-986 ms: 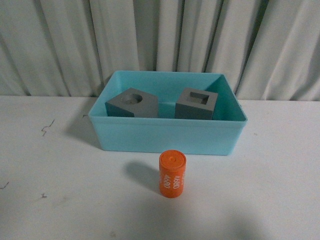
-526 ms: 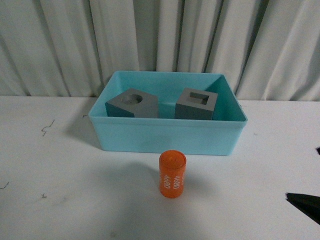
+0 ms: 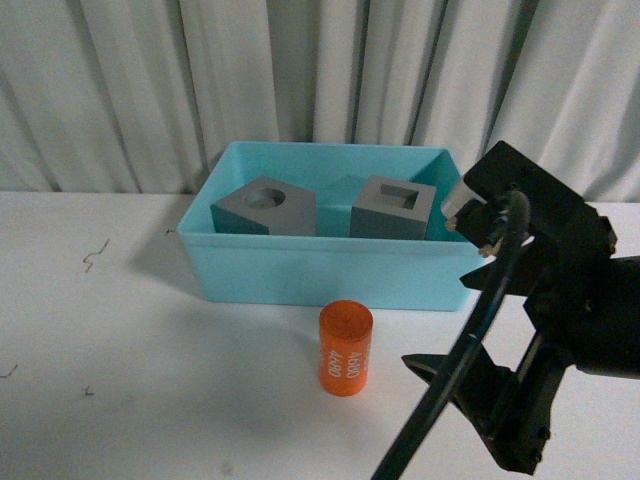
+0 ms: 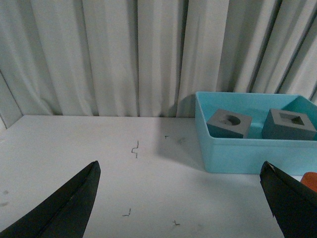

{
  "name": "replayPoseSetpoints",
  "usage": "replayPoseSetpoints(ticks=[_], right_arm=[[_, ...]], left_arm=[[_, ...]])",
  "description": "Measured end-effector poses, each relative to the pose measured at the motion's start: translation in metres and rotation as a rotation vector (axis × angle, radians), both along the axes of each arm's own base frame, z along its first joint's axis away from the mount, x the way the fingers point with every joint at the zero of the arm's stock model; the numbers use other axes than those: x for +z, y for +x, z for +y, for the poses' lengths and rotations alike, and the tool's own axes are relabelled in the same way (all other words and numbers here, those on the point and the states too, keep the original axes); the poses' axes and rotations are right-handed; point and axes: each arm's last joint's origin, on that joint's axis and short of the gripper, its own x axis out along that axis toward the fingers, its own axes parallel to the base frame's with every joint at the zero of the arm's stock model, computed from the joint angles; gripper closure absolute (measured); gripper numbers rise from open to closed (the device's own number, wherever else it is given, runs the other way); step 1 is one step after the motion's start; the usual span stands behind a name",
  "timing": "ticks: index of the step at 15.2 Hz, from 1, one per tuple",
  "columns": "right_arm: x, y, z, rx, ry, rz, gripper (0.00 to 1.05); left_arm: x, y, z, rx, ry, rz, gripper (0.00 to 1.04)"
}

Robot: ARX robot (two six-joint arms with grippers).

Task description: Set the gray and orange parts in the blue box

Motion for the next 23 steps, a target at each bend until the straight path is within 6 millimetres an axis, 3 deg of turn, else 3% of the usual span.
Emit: replayPoseSetpoints(ticks=[9, 13, 19, 23], right_arm=[[-0.033, 0.037, 0.040, 0.015, -0.017, 0.082, 0.06], [-0.033, 0.051, 0.051, 0.024, -0.017, 0.074, 0.06], [-0.041, 0.054, 0.065, 0.032, -0.026, 0.111, 0.07], [-0.048, 0.053, 0.067, 0.027, -0.032, 0.135, 0.52]], left_arm=[[0.000, 0.000, 0.000, 0.000, 0.000, 0.000, 0.07], [0.000, 0.000, 0.000, 0.000, 0.000, 0.000, 0.07], [0.000, 0.000, 0.000, 0.000, 0.000, 0.000, 0.07], [0.000, 0.000, 0.000, 0.000, 0.000, 0.000, 0.07]])
